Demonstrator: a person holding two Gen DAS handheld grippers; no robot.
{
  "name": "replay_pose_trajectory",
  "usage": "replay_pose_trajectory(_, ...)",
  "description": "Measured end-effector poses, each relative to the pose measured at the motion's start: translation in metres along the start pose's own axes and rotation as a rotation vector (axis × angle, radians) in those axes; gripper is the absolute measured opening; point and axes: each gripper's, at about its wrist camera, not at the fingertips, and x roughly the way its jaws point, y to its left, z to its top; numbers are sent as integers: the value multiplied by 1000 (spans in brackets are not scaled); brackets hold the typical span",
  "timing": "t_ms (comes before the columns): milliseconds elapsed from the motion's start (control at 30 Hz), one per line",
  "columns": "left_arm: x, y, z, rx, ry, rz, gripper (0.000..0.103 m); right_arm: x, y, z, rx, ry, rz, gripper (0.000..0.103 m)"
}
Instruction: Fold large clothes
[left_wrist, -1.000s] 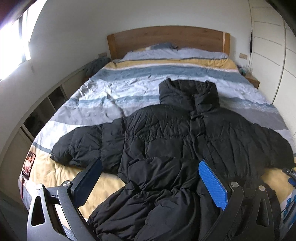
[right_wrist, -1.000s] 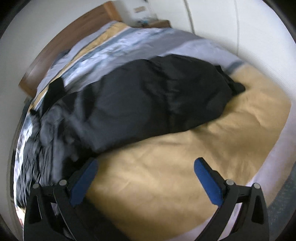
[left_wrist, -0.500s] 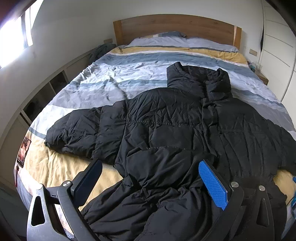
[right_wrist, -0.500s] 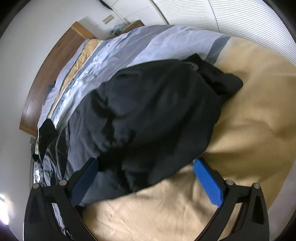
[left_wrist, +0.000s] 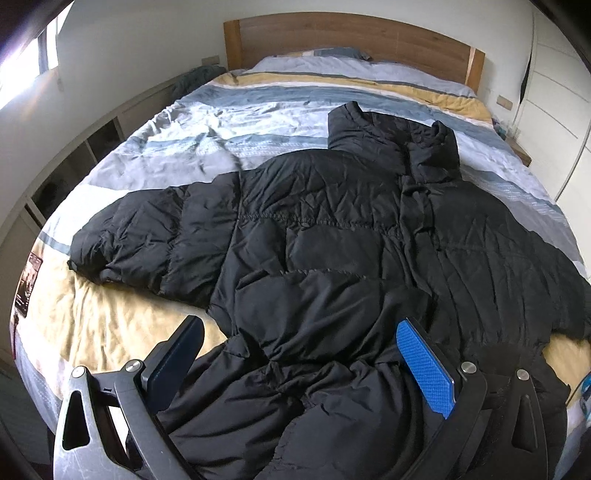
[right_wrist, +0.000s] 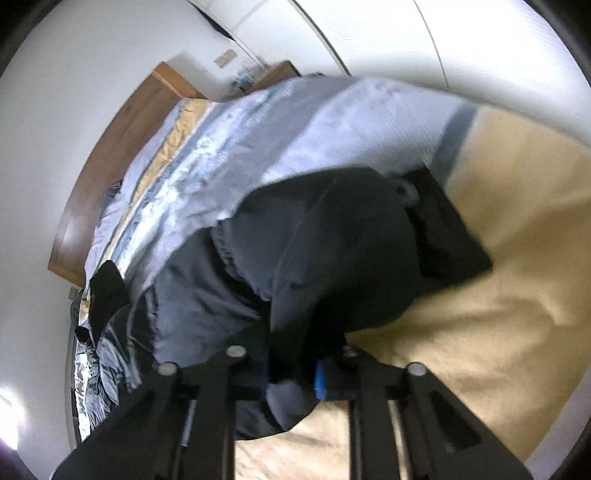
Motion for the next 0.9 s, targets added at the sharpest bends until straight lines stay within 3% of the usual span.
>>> replay_pose_trajectory(267, -18, 7, -4, -9, -54, -26, 102, -48, 81, 2, -210, -86, 72, 9)
replay_pose_trajectory(433, -37, 23, -9, -12, -80, -31, 101, -76, 135, -16, -327, -98, 143, 9)
replay_pose_trajectory(700, -61, 59, -25, -51, -81, -1, 100, -108, 226, -85, -581, -68, 262, 8)
replay_pose_trajectory(900, -77, 89, -39, -85, -87, 13, 100, -112, 270, -142, -702, -9, 325, 8)
